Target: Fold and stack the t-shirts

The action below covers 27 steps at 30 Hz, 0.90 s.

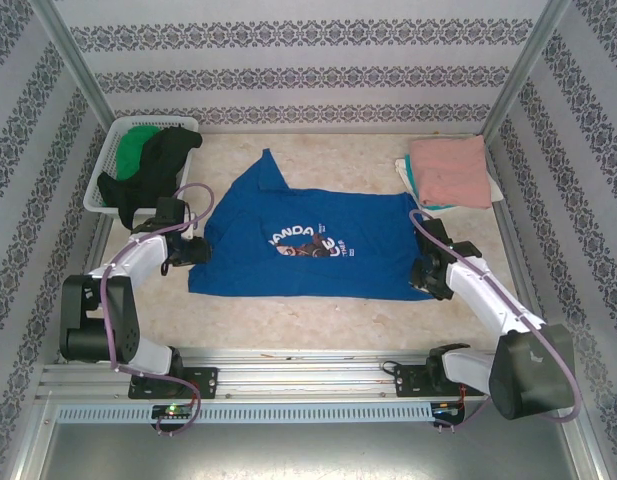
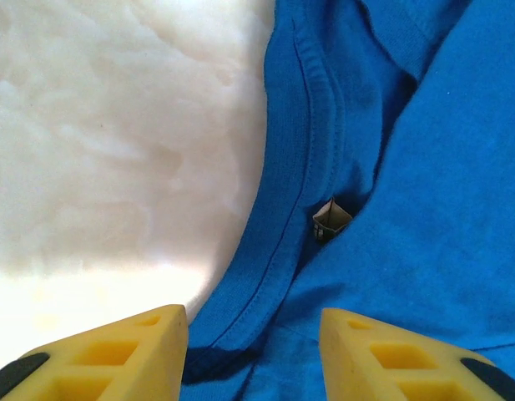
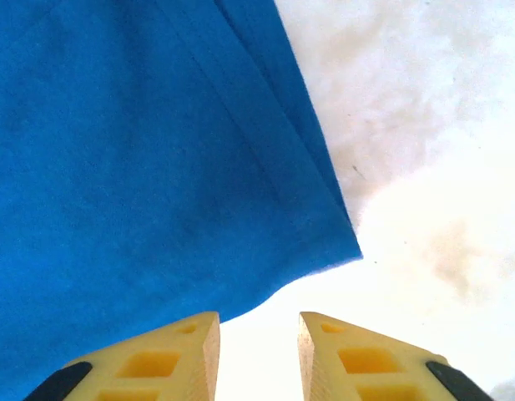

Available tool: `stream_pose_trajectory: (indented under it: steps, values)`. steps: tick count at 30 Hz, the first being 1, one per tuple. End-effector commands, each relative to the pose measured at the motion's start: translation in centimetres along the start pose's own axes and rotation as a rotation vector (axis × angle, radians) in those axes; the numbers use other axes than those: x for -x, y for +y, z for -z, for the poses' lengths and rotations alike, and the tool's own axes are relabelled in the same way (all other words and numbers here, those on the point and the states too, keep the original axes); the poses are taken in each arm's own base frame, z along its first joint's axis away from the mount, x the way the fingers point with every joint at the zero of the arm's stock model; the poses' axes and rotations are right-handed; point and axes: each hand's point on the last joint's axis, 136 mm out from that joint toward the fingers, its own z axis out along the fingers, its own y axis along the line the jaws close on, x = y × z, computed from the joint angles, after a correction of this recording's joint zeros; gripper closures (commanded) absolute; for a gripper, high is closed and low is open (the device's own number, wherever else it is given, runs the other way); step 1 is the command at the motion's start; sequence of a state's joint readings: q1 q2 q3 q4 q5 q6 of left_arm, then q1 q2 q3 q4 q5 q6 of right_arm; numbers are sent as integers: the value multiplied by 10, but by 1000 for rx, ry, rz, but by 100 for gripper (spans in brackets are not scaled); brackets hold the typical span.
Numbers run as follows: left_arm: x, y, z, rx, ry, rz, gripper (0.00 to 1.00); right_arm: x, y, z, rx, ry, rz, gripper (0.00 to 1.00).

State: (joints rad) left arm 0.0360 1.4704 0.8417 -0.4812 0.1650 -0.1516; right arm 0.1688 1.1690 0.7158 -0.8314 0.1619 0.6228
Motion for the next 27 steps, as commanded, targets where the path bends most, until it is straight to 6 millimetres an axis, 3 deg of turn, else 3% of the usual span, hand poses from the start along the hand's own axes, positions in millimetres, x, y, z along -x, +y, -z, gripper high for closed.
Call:
stream_pose_trajectory:
  steps: [1, 4, 7, 11, 15, 17, 21, 27]
  values:
    - [21, -7, 7, -37, -25, 17, 52, 15, 7, 23, 22, -87, 7, 65]
    - [47, -34, 8, -118, -61, -1, 52, 31, 39, 37, 109, -165, 52, 62]
    - [71, -66, 4, -161, -77, -50, 51, 40, 73, 37, 144, -179, 113, 58]
    - [98, -104, -18, -225, -58, -92, 50, 39, 89, 4, 102, -112, 140, 52]
    - [127, -123, -45, -263, -51, -85, 51, 39, 87, -29, 63, -47, 110, 51]
    - [133, -124, -65, -249, -11, -78, 52, 39, 84, -45, 80, 6, 68, 51]
    - [129, -113, -91, -196, 55, -70, 52, 35, 64, -64, 42, 73, 3, 49]
    - [108, -75, -94, -141, 68, 6, 52, 31, 41, -65, 56, 70, -89, 46]
